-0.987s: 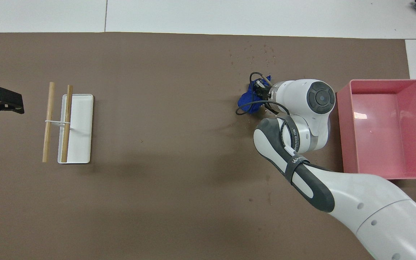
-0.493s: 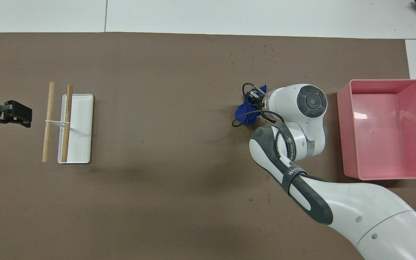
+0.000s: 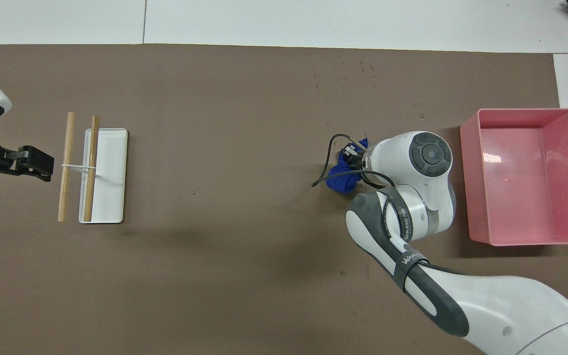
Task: Wipe water with towel using both arms
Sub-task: 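Wipe the water spill with the towel held in the right gripper, then carry the towel into the pink bin with the right gripper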
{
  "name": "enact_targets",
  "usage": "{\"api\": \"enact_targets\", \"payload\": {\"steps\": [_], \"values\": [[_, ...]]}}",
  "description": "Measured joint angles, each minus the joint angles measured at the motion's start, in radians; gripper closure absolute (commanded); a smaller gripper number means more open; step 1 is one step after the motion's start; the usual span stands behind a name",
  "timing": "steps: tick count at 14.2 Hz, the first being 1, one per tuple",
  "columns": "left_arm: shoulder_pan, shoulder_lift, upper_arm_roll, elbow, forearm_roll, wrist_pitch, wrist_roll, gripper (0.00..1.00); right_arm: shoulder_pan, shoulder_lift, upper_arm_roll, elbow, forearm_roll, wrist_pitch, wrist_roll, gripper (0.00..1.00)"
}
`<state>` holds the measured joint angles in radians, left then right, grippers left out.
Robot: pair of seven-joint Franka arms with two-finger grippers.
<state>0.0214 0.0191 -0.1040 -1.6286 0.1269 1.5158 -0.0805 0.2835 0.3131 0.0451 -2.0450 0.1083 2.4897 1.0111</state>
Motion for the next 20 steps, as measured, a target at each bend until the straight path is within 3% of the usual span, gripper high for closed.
{"api": "enact_targets", "payload": {"steps": [6, 10, 14, 17, 20], "values": [[-0.002, -0.007, 0.013, -0.003, -0.082, 0.005, 0.000, 0.00, 0.002, -0.134, 0.004, -0.154, 0.000, -0.107, 0.004, 1.00], [-0.002, -0.008, 0.028, -0.003, -0.090, 0.008, 0.010, 0.00, 0.008, -0.232, 0.007, -0.209, 0.000, -0.262, 0.005, 1.00], [-0.003, -0.008, 0.028, -0.003, -0.092, 0.015, 0.028, 0.00, -0.026, -0.376, -0.002, -0.172, 0.000, -0.404, -0.012, 1.00], [-0.009, -0.008, 0.026, -0.003, -0.093, 0.015, 0.029, 0.00, -0.155, -0.439, -0.007, -0.058, 0.000, -0.538, -0.155, 1.00], [-0.019, -0.009, 0.025, -0.004, -0.093, 0.011, 0.028, 0.00, -0.331, -0.434, -0.014, 0.012, 0.000, -0.567, -0.444, 1.00]]}}
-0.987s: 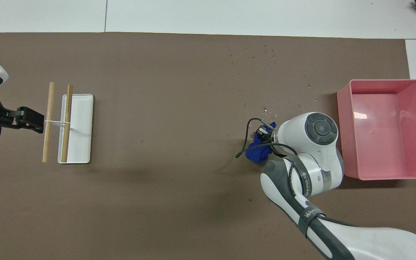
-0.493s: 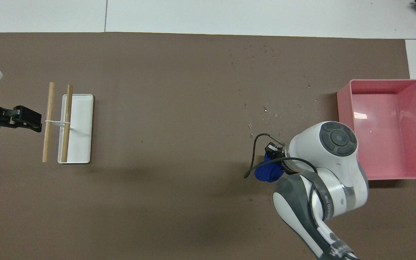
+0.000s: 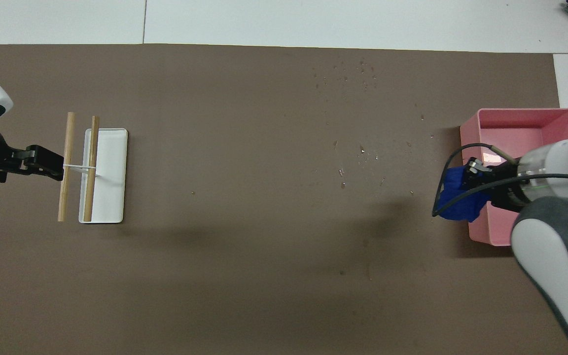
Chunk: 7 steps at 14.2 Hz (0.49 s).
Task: Wipe water with towel using both arms
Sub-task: 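Carry the towel into the pink bin with the right gripper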
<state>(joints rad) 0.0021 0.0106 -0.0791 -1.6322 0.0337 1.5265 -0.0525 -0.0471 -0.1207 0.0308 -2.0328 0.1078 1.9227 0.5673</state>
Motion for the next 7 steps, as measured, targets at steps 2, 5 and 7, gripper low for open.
{"api": "enact_targets", "payload": {"steps": [2, 5, 7], "values": [[0.000, 0.000, 0.002, -0.001, 0.000, -0.004, -0.011, 0.00, -0.115, 0.019, -0.004, 0.004, 0.000, 0.019, -0.201, 1.00], [0.000, 0.000, 0.001, -0.001, -0.001, 0.022, -0.021, 0.00, -0.250, 0.080, -0.007, 0.002, -0.001, 0.077, -0.435, 1.00], [-0.001, 0.000, 0.001, -0.001, -0.001, 0.026, -0.027, 0.00, -0.310, 0.140, -0.007, -0.005, -0.001, 0.119, -0.529, 1.00]]}}
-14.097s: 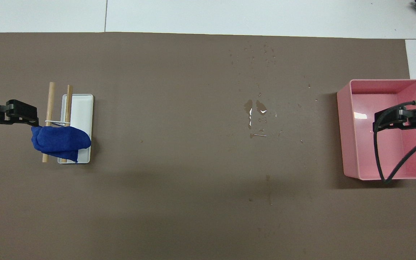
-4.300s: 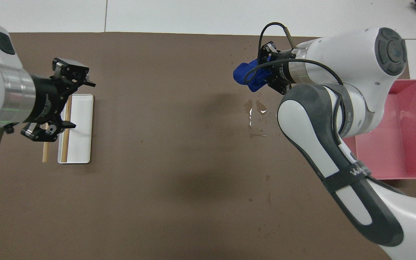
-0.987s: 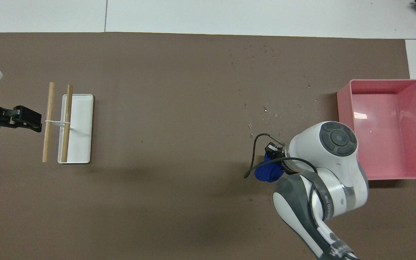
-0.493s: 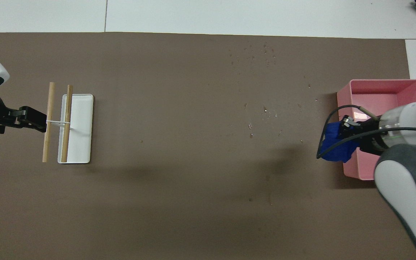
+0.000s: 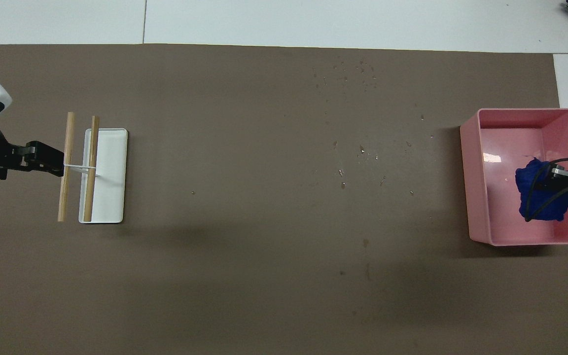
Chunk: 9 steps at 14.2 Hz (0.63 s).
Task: Wipe water with towel using both arms
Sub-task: 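Carry the towel into the pink bin with the right gripper, then open the right gripper to release the towel and lift away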
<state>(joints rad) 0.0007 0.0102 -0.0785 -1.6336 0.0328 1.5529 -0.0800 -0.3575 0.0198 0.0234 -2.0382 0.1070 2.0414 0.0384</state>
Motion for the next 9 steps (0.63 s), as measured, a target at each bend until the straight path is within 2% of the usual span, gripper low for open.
{"api": "enact_targets", "payload": {"steps": [4, 5, 6, 7, 9], "values": [[-0.003, 0.000, 0.000, 0.000, 0.000, 0.000, -0.009, 0.00, -0.017, 0.085, 0.001, -0.069, -0.045, 0.111, -0.041, 1.00], [-0.012, 0.000, 0.000, 0.000, 0.000, 0.000, -0.011, 0.00, -0.017, 0.091, 0.001, -0.092, -0.053, 0.131, -0.050, 0.59], [-0.022, 0.000, 0.000, -0.002, 0.000, 0.000, -0.020, 0.00, -0.017, 0.092, 0.001, -0.104, -0.055, 0.136, -0.060, 0.12], [-0.030, -0.001, -0.001, -0.007, 0.000, -0.001, -0.030, 0.00, -0.017, 0.091, 0.001, -0.107, -0.057, 0.136, -0.069, 0.02], [-0.033, -0.007, 0.000, -0.024, 0.000, 0.004, -0.034, 0.00, -0.017, 0.084, 0.002, -0.104, -0.058, 0.129, -0.074, 0.01]]}}
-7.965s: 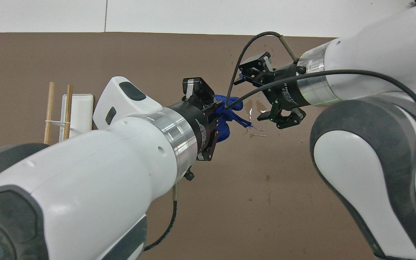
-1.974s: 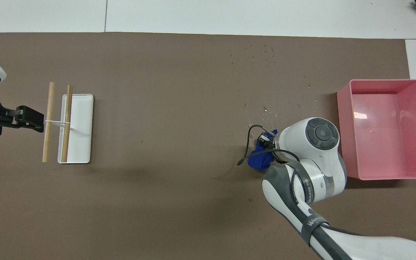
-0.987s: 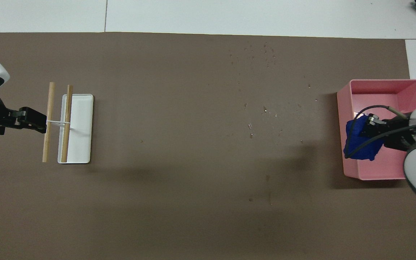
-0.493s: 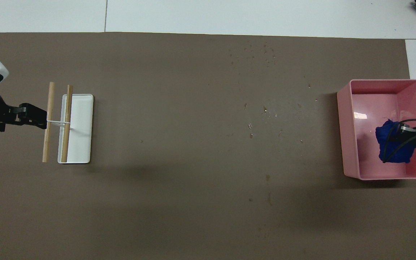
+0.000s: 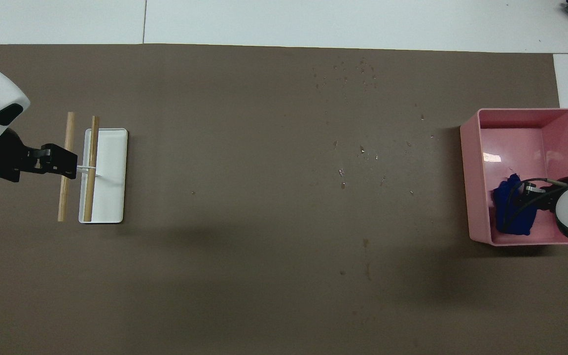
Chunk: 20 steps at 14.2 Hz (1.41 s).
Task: Wipe water with towel using both arms
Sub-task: 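Open the right gripper to release the towel and lift away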
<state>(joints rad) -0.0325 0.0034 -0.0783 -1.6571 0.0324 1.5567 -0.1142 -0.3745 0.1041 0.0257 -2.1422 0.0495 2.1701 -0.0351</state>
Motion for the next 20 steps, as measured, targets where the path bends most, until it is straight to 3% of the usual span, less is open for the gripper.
{"api": "enact_targets", "payload": {"steps": [6, 10, 15, 20], "values": [[-0.003, -0.008, -0.004, -0.014, 0.000, 0.031, 0.000, 0.00, 0.016, -0.076, 0.035, 0.151, -0.001, -0.207, -0.002, 0.00], [-0.017, -0.014, -0.019, -0.021, -0.001, 0.056, 0.000, 0.00, 0.138, -0.133, 0.047, 0.329, -0.001, -0.395, 0.066, 0.00], [-0.027, -0.015, -0.016, -0.025, -0.001, 0.102, -0.003, 0.00, 0.323, -0.131, 0.053, 0.481, -0.044, -0.511, 0.264, 0.00], [-0.018, -0.015, -0.002, -0.026, -0.001, 0.101, -0.003, 0.00, 0.340, -0.121, 0.047, 0.602, -0.078, -0.599, 0.288, 0.00]]}}
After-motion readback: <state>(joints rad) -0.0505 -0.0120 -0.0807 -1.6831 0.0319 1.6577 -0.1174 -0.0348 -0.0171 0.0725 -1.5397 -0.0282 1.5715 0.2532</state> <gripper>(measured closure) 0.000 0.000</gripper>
